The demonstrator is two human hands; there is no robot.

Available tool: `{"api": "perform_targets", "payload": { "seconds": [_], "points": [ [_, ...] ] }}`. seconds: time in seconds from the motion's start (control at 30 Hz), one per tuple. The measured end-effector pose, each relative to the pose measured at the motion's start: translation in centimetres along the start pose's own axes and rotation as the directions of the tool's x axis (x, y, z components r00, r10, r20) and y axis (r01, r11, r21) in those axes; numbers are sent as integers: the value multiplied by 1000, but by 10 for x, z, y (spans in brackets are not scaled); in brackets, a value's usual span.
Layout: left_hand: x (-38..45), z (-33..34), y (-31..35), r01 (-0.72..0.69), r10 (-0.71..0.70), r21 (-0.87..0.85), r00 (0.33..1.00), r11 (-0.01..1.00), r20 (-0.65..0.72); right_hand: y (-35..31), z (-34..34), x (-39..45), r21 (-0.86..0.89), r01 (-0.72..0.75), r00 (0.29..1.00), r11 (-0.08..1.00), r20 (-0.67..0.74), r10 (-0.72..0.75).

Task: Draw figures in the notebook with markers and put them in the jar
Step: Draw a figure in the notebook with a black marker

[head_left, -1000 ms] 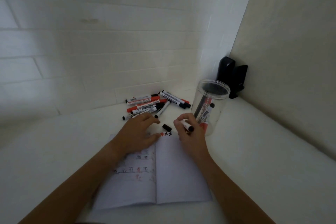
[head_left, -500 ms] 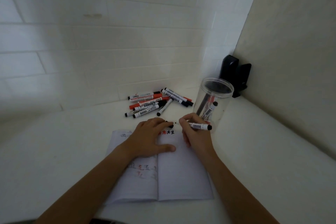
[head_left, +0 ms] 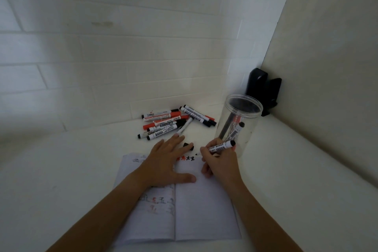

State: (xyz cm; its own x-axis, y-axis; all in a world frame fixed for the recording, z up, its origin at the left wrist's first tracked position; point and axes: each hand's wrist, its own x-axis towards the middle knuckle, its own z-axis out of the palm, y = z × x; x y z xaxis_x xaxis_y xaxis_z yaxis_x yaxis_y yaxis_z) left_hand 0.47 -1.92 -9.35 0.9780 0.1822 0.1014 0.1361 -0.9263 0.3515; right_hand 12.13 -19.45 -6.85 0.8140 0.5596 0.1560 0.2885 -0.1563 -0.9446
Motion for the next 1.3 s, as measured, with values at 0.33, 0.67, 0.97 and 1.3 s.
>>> {"api": "perform_targets", "payload": {
  "seconds": [0.33, 0.67, 0.97, 1.3],
  "points": [
    [2, -4, 3, 23, -25, 20, 998, 1000, 66, 6, -3, 4, -63, -3, 999, 998, 32, 5],
    [2, -3, 2, 20, -21, 8, 998, 1000, 59, 5, -3, 2, -72, 2, 998, 997, 58, 2],
    [2, -2, 1, 19, -20, 12, 998, 1000, 55, 5, -3, 2, -70, -1, 999, 998, 34, 3],
    [2, -2, 2, 19, -19, 6, 999, 1000, 46, 5, -3, 2, -85, 11, 999, 996, 53, -6]
  ]
}}
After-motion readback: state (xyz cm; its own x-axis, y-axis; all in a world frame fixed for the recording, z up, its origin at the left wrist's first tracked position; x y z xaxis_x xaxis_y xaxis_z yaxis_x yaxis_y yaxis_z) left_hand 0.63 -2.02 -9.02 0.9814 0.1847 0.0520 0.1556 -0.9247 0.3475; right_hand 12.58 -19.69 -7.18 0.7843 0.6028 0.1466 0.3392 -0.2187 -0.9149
